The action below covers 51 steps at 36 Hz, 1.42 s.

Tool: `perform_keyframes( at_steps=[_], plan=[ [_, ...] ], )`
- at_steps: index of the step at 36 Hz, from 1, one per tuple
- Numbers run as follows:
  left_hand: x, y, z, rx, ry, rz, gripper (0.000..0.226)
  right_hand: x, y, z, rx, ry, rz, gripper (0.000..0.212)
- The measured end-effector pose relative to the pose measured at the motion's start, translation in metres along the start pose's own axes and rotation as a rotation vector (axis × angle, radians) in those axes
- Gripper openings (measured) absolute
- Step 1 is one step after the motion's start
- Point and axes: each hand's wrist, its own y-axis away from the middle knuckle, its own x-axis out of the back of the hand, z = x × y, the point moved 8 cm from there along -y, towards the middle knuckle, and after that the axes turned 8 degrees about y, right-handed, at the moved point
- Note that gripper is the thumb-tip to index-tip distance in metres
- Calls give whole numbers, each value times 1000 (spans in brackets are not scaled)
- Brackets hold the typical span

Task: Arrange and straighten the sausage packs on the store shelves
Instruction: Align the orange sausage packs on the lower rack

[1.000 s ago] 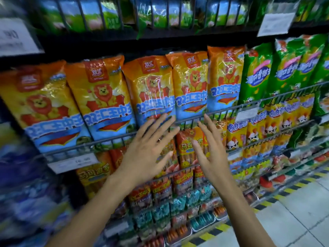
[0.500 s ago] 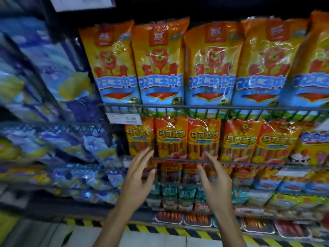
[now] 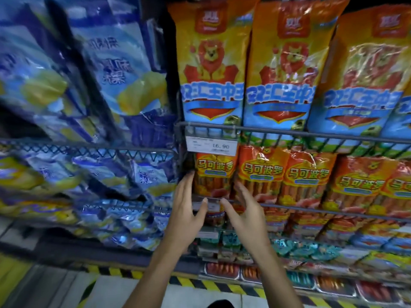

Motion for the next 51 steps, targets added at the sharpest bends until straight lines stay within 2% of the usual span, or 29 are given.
perform_keyframes(
  at_steps=[3,8,17,22,29,35,43,47,51],
  plan=[
    [1,-7,-5,-48,15,-38,72,-14,-7,3,-22,33,-4,79],
    [3,-28,-18,-69,43,-73,73,-25,-18,0,12,105,75,76],
    [7,-60,-14,-102,174,-66,62,-32,-39,-12,65,154,115,53],
    [11,-61,-21,-90,196,-23,60,-14,-37,-10,71,206,218,38],
    [11,-58,-16,-123,223,30,56,-11,-45,-2,36,331,243,34],
    [3,-58,-18,-185,138,-6,63,-11,-44,-8,16,412,286,38],
    [8,-48,-14,-238,9,75,66,-10,-42,-5,70,406,234,35],
    [7,-31,-13,-308,-18,74,69,-20,-22,-1,76,306,276,56],
    [-7,-18,-8,-398,-173,16,68,-36,3,-17,202,230,295,70]
  ],
)
